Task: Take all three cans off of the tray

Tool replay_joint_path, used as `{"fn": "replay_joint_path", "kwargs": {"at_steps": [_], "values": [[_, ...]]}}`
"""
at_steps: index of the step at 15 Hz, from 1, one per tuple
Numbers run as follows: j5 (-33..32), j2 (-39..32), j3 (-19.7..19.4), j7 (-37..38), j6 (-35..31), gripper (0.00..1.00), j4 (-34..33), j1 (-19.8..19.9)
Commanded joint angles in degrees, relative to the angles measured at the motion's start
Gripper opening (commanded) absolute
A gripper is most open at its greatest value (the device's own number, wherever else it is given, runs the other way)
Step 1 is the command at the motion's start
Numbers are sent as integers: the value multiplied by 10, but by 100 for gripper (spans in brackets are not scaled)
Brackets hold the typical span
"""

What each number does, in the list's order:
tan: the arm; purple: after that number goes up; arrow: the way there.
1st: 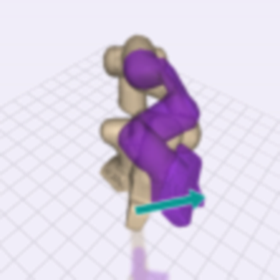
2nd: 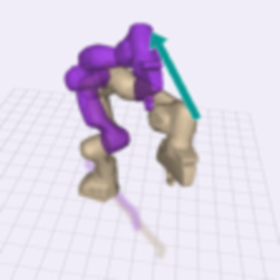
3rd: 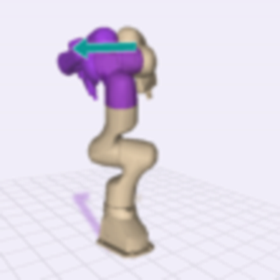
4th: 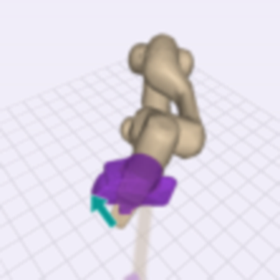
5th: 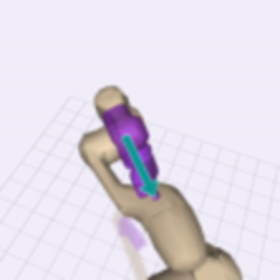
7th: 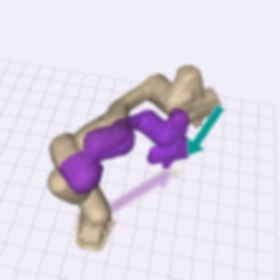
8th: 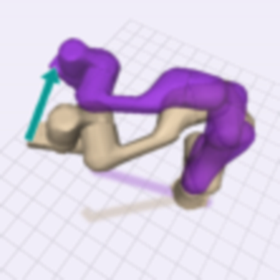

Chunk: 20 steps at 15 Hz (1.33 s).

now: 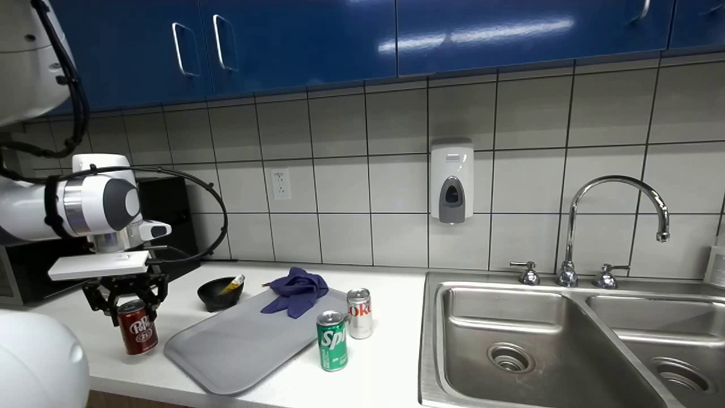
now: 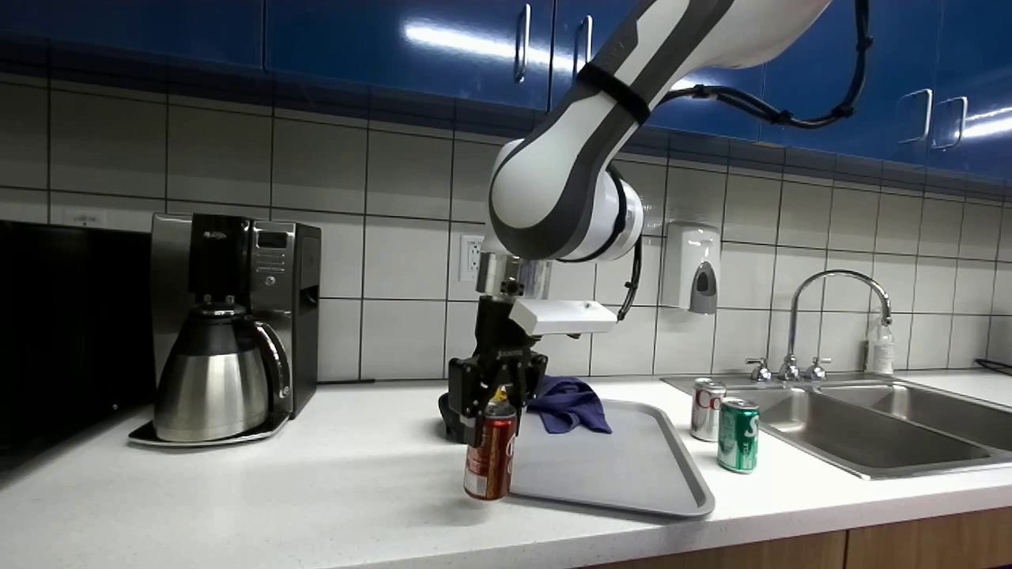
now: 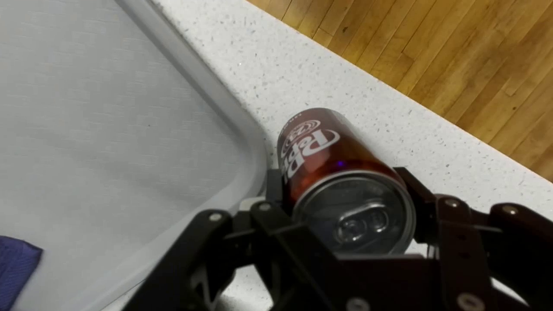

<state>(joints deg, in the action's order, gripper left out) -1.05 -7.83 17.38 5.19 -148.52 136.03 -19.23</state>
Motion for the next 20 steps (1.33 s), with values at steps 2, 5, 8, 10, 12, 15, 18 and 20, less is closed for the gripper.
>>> {"fn": "replay_joint_path", "kwargs": {"at_steps": [2, 5, 8, 10, 12, 15, 18, 20], "values": [[-2, -10, 3, -7, 30, 38, -23, 0], [-4, -14, 2, -5, 30, 38, -24, -1], [-4, -17, 2, -6, 29, 38, -25, -2], [-6, -18, 1, -4, 28, 42, -24, -2], [-10, -18, 0, 0, 25, 90, -23, -3], [-10, -16, 0, -1, 23, 100, -23, -3], [-4, -12, 3, -5, 21, 100, -20, -2], [8, -4, 6, -14, 19, 100, -15, 1]]}}
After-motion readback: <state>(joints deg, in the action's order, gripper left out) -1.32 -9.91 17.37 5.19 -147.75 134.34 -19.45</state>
